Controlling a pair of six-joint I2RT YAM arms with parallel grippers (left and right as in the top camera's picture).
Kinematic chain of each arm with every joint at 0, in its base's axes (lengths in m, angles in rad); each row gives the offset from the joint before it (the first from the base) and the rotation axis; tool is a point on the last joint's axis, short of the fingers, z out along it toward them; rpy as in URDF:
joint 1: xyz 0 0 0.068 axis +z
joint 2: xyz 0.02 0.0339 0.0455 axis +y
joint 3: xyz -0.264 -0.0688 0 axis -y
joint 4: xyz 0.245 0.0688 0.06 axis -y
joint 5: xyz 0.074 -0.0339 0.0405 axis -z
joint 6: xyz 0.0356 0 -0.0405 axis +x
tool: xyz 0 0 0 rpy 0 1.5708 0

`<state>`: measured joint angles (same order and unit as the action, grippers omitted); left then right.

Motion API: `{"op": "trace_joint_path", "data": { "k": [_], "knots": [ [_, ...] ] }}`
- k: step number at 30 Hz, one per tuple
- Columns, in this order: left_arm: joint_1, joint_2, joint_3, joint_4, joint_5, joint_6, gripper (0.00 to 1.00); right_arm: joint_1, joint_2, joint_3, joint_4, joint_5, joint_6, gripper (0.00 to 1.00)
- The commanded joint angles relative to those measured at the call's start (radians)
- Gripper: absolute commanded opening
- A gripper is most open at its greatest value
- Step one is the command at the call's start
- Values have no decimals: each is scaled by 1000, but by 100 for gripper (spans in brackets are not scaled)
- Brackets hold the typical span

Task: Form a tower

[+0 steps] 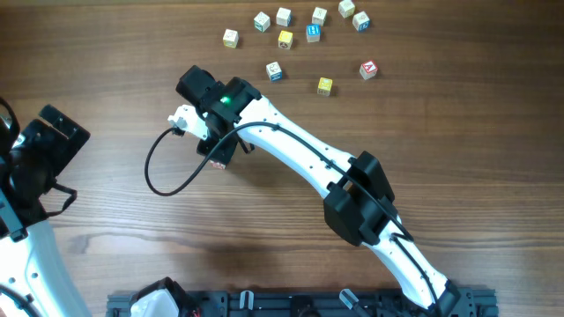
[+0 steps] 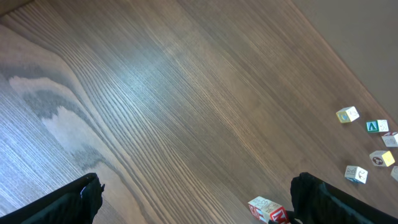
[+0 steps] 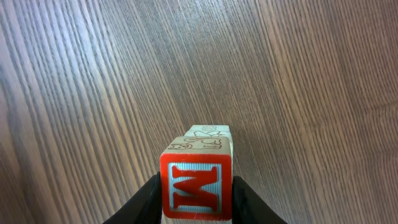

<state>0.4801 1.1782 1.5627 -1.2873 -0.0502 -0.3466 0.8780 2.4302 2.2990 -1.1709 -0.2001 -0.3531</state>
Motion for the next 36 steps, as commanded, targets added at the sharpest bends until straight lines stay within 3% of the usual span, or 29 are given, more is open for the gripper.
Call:
{"op": "trace_joint_path", "data": {
  "k": [1, 36],
  "knots": [
    [7, -2, 8, 4, 12, -6, 100, -5, -27, -3, 0, 41, 19, 34],
    [7, 0, 8, 4, 12, -5, 100, -7, -54, 27, -17, 61, 42, 34]
  ]
}}
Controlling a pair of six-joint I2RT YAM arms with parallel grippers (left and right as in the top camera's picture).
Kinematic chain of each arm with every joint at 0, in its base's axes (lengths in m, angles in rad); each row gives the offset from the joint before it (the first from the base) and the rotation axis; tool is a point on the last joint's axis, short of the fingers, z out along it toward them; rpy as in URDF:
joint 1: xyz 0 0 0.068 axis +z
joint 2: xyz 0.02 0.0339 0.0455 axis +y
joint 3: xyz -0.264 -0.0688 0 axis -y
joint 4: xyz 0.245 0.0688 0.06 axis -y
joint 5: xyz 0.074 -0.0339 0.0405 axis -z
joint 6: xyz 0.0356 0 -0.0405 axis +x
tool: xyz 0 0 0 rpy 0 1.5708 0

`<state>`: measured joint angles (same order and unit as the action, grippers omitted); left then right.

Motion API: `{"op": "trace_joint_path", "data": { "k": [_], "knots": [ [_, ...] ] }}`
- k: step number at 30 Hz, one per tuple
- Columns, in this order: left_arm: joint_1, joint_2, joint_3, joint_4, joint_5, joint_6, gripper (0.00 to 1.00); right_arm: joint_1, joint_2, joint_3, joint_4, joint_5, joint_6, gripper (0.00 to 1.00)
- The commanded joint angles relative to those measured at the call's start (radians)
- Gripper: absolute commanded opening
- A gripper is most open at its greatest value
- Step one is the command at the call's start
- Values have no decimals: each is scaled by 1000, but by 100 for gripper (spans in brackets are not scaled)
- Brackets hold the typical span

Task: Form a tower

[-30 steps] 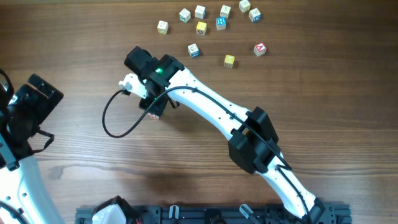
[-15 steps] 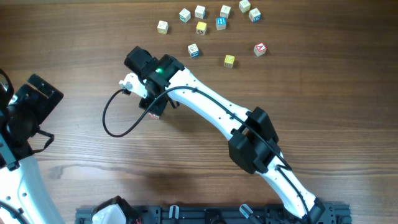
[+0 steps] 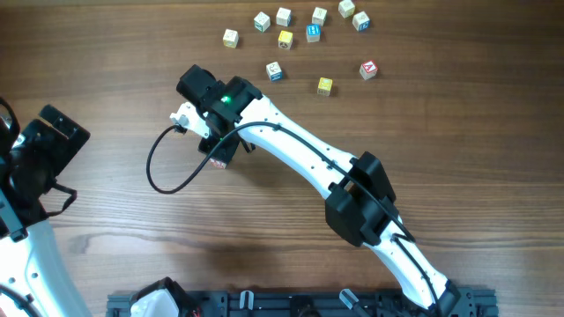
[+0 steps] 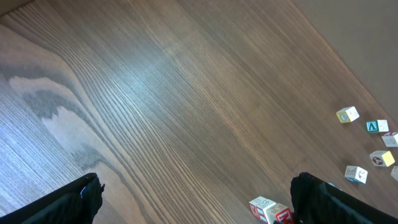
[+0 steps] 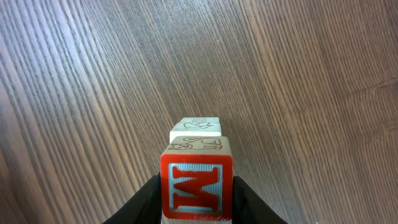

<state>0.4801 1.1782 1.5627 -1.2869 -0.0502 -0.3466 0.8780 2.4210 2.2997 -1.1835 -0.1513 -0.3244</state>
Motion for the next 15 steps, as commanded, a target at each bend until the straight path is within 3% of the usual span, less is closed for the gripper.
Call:
{"op": "trace_joint_path", "data": {
  "k": [1, 15],
  "knots": [
    [7, 0, 8, 4, 12, -5, 100, -7, -45, 27, -6, 12, 14, 34],
    [7, 0, 8, 3, 12, -5, 100, -7, -45, 26, -8, -42, 39, 35]
  ]
}}
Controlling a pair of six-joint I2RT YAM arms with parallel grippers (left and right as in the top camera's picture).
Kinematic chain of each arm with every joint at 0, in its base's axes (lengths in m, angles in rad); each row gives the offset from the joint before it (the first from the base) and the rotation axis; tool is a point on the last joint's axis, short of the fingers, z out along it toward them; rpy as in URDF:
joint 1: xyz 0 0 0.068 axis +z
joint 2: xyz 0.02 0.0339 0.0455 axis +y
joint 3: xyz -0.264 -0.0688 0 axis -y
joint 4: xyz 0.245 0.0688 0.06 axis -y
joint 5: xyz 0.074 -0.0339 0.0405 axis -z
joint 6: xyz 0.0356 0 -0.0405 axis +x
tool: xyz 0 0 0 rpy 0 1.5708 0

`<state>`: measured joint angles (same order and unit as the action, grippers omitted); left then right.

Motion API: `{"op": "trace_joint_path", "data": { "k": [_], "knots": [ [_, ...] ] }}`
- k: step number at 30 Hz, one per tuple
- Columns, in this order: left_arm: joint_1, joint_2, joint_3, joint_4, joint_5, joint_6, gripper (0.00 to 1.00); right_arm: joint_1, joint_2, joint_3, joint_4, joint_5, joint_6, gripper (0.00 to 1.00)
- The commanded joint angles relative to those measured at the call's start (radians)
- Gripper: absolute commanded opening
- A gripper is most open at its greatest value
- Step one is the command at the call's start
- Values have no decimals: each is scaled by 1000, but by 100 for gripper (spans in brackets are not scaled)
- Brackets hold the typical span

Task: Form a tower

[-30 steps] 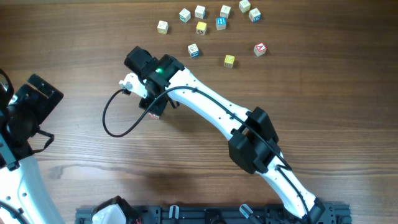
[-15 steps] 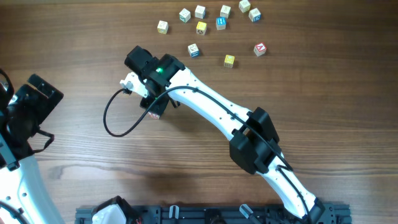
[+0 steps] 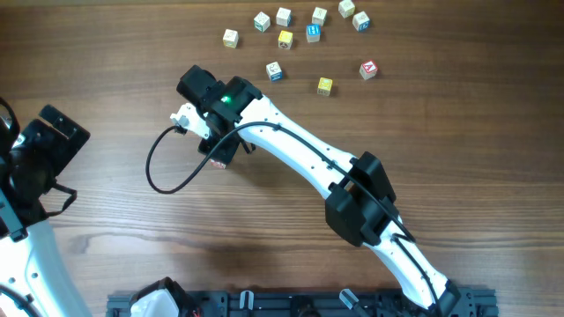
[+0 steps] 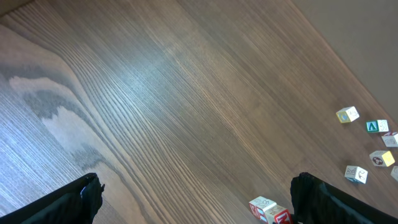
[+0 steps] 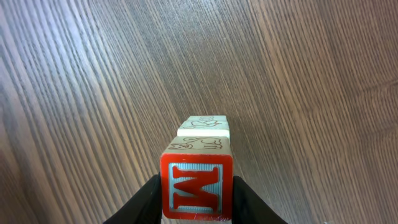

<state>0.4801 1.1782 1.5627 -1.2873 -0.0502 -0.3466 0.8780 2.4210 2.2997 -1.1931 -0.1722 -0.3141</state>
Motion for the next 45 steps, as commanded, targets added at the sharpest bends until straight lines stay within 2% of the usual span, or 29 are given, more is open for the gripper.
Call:
{"op": "trace_joint_path", "data": {
  "k": [1, 25, 26, 27, 32, 36, 38, 42, 45],
  "knots": [
    [7, 0, 8, 4, 12, -5, 100, -7, -45, 26, 2, -21, 29, 35],
    [7, 0, 8, 3, 12, -5, 100, -7, -44, 15, 30, -21, 53, 35],
    [7, 0, 8, 3, 12, -5, 100, -7, -44, 15, 29, -20, 53, 37],
    [7, 0, 8, 3, 12, -5, 100, -7, -44, 15, 29, -20, 53, 46],
    [7, 0, 8, 3, 12, -5, 100, -7, -44, 15, 29, -20, 53, 65],
    [7, 0, 8, 4, 12, -5, 100, -7, -44, 15, 29, -21, 53, 75],
    [7, 0, 8, 4, 12, -5, 100, -7, -44, 15, 33, -20, 53, 99],
    [7, 0, 8, 3, 12, -5, 100, -25, -95, 20, 23, 116, 107, 100],
    [7, 0, 8, 3, 12, -5, 100, -89, -254, 20, -13, 133, 108, 100]
  ]
}}
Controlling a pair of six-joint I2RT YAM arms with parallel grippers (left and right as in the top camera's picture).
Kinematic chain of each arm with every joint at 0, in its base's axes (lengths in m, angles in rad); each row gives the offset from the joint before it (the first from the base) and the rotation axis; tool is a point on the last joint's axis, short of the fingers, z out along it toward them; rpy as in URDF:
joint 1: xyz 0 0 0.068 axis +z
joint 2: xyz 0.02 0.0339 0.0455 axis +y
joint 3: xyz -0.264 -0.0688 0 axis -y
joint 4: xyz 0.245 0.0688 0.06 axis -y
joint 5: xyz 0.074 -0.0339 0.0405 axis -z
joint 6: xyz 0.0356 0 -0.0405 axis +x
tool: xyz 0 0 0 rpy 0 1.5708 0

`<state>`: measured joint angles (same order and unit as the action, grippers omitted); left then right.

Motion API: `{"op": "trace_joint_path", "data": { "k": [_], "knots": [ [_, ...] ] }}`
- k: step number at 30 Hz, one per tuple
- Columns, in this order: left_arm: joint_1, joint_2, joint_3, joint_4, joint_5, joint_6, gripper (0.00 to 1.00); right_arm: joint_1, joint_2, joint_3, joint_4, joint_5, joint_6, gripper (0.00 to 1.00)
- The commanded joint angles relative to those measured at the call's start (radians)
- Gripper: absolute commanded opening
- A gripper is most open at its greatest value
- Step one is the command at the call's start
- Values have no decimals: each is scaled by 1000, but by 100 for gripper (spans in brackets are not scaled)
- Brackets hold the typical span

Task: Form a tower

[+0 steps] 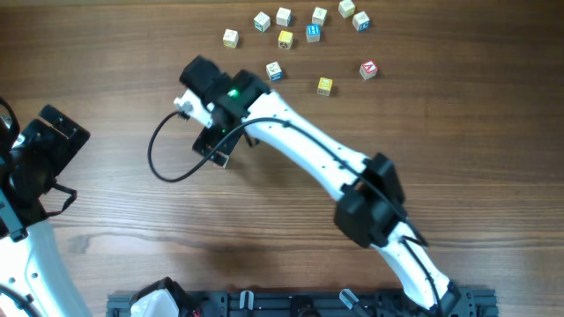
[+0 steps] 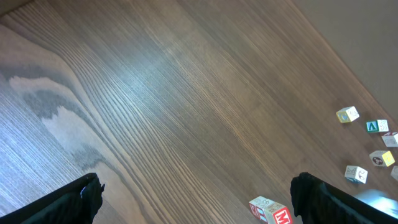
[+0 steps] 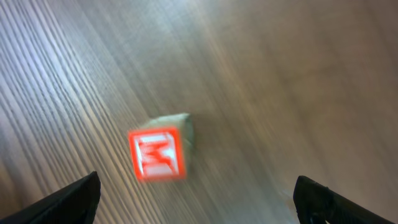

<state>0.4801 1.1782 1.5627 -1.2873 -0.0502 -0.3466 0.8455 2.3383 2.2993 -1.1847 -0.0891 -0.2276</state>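
Observation:
A red-framed M block (image 3: 157, 154) rests on a pale block whose edge (image 3: 179, 118) peeks out behind it; this view is blurred. My right gripper (image 3: 199, 208) is open well above them, with its fingertips (image 3: 74, 199) in the bottom corners and nothing between them. From overhead the right gripper (image 1: 214, 141) covers most of the pair (image 1: 221, 159). In the left wrist view the M block (image 2: 282, 217) and pale block (image 2: 261, 204) lie low at the right. The left gripper (image 2: 193, 205) is open and empty, far from them.
Several loose letter blocks lie at the far side, among them a yellow one (image 1: 325, 85), a red one (image 1: 369, 69) and a blue one (image 1: 313, 33). A black cable loop (image 1: 159, 167) hangs beside the right wrist. The left arm (image 1: 40, 163) stays at the left edge.
The right gripper has opened and let go of the M block, and now stands higher above it. The M block stays on the pale block. The left arm has not moved.
The right gripper was shut on the M block, holding it just over the pale block on the table. At the two later moments it still held it there, shifted only slightly. Now the block is released on the pale one and the gripper is open above.

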Motion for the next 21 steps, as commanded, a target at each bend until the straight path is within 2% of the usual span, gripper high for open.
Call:
{"op": "trace_joint_path", "data": {
  "k": [1, 4, 10, 14, 15, 17, 21],
  "knots": [
    [7, 0, 8, 3, 12, -5, 100, -94, -223, 20, -44, 72, 21, 100],
    [7, 0, 8, 3, 12, -5, 100, -216, -324, 20, -124, 92, 55, 100],
    [7, -2, 8, -24, 13, -5, 100, -590, -598, 20, -306, 89, 195, 100],
    [-2, -34, 8, -31, 40, 10, 100, -666, -775, 20, -351, 90, 242, 100],
    [-36, -89, 8, -20, 69, 55, 100, -666, -919, 19, -372, 134, 300, 100],
    [-84, -168, 8, -19, 68, 56, 100, -666, -1056, 16, -425, 260, 412, 100],
    [-163, -366, -23, -19, 69, 98, 100, -666, -1321, -25, -424, 201, 418, 100]
  ]
}}
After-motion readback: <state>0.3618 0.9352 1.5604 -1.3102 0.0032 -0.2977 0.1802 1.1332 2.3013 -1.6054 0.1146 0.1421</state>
